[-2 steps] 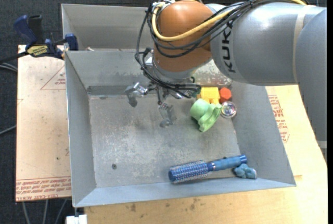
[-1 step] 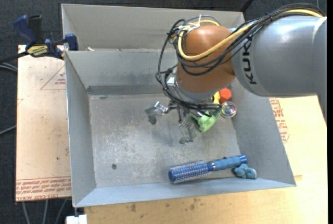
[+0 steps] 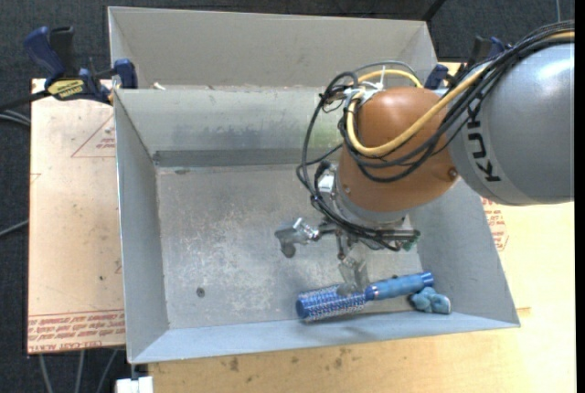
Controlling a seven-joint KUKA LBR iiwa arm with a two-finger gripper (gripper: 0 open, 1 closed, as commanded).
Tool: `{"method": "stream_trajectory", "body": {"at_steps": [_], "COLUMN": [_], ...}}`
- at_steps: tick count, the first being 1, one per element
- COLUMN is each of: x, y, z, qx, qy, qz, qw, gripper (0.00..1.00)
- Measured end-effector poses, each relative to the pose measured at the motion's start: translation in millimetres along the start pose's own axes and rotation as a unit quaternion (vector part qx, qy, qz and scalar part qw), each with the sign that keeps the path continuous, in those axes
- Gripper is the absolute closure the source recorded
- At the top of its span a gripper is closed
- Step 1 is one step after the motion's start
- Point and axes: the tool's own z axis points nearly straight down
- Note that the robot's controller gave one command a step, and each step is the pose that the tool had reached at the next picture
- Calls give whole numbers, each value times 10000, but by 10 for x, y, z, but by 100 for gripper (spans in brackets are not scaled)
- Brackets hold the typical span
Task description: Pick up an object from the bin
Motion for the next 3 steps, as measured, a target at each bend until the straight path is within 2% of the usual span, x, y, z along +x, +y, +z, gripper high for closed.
{"method": "stream_trajectory", "body": {"at_steps": [1,2,3], "x": [254,230,31], "y": [94,105,2], "z": [699,671,-805], "qx": [1,-2,47], "qy": [-3,-27,-56], "qz": [-1,-2,-89], "qw": [10000,10000,9999], "gripper": [0,100,100]}}
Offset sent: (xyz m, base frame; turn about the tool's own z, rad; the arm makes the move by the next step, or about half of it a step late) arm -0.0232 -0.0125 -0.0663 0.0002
